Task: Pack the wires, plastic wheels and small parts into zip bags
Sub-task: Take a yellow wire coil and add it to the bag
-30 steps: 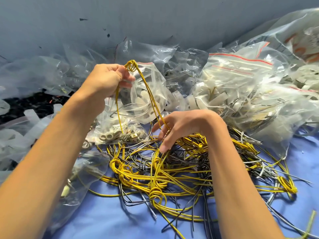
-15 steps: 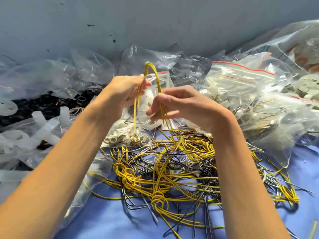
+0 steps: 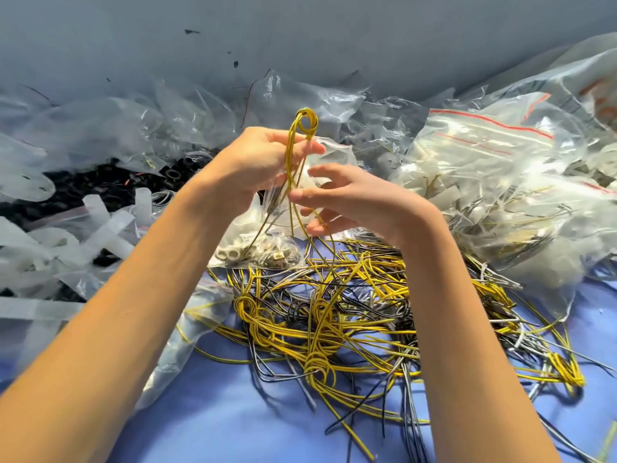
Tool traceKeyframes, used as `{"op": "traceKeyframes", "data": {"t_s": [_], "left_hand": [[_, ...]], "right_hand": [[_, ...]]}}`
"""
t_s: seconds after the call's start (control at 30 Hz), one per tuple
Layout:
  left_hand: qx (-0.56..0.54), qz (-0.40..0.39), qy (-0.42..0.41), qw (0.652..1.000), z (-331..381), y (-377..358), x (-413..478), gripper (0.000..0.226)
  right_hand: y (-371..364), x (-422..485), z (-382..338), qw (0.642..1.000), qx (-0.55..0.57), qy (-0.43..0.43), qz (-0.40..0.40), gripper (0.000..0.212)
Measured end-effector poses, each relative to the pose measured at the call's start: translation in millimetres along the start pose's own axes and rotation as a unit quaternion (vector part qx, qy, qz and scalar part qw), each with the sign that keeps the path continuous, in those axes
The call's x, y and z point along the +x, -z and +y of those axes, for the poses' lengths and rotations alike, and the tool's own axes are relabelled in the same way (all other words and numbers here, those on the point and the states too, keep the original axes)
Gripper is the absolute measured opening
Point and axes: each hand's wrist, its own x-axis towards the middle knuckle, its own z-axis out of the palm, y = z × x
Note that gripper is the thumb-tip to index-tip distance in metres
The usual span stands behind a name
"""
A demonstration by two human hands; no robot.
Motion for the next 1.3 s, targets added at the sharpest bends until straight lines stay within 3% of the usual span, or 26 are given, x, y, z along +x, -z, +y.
{"op": "traceKeyframes", "data": {"t_s": [0.2, 0.27, 0.57, 0.7, 0.9, 1.0, 1.13, 1.23, 1.3], "left_hand": [[0.013, 0.012, 0.003, 1.000, 0, -14, 0, 0.010], [0.031, 0.023, -0.007, 0.999, -1, -18, -1, 0.011], [0.052, 0.025, -0.050, 0.997, -2, -13, 1, 0.010], [0.075, 0.041, -0.071, 0.994, -2, -7, 3, 0.020], [0.164, 0.061, -0.086, 0.981, -4, 7, 8, 0.046], [0.232, 0.081, -0.121, 0.962, 2, 12, 6, 0.056], [0.300, 0.077, -0.160, 0.937, 10, 8, -2, 0.063], [0.319, 0.043, -0.185, 0.928, 10, 1, -4, 0.057], [0.333, 0.036, -0.197, 0.921, 9, -1, -3, 0.056]], "right_hand": [[-7, -2, -3, 0.998, 0.015, 0.056, -0.035, 0.015], [-11, -1, -5, 0.998, -0.001, 0.062, -0.021, 0.010], [-12, -2, -11, 0.996, 0.080, 0.031, -0.011, 0.023], [-5, -6, -10, 0.999, -0.029, -0.016, -0.011, 0.009], [0, -3, -9, 0.989, -0.117, -0.085, 0.031, 0.026], [-1, -2, -5, 0.984, -0.140, -0.097, 0.053, 0.023], [6, 4, -3, 0.972, -0.183, -0.070, 0.129, 0.012], [13, 4, -8, 0.953, -0.229, -0.006, 0.196, 0.033], [14, 3, -15, 0.957, -0.216, 0.015, 0.192, 0.039]]}}
